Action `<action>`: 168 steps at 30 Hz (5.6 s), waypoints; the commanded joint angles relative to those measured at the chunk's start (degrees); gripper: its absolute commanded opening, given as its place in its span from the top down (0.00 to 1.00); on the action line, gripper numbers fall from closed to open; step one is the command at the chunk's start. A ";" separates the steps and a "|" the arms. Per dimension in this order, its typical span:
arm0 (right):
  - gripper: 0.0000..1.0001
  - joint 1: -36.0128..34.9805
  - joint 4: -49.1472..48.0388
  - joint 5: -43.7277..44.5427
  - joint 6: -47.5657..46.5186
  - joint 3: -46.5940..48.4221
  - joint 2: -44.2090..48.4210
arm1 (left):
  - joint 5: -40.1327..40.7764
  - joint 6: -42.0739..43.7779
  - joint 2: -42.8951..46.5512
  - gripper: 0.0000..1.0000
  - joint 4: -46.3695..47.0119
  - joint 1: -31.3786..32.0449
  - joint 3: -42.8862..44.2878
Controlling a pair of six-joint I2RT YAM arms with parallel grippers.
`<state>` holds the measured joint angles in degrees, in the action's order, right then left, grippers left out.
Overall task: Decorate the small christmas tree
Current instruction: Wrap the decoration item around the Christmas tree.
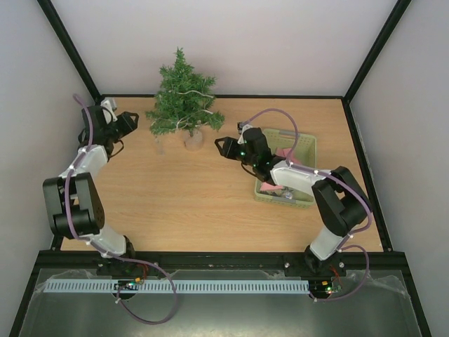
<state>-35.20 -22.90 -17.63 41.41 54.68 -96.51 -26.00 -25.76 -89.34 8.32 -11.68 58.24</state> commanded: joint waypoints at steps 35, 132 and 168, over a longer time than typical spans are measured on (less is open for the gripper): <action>0.50 0.22 2.33 -1.37 -9.27 -5.42 14.51 | -16.37 -5.62 -11.34 0.97 15.00 2.78 4.01; 0.51 0.22 8.93 8.58 -14.61 -9.68 29.53 | 5.37 -108.17 15.38 0.04 17.23 18.91 -31.09; 0.52 0.23 7.89 9.98 -16.75 -11.19 30.56 | 5.16 -119.86 6.95 0.06 17.22 22.87 -27.85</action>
<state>-35.20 -13.98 -8.12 25.45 44.05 -66.39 -20.45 -119.24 -80.90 22.13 10.50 29.02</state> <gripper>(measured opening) 0.484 0.946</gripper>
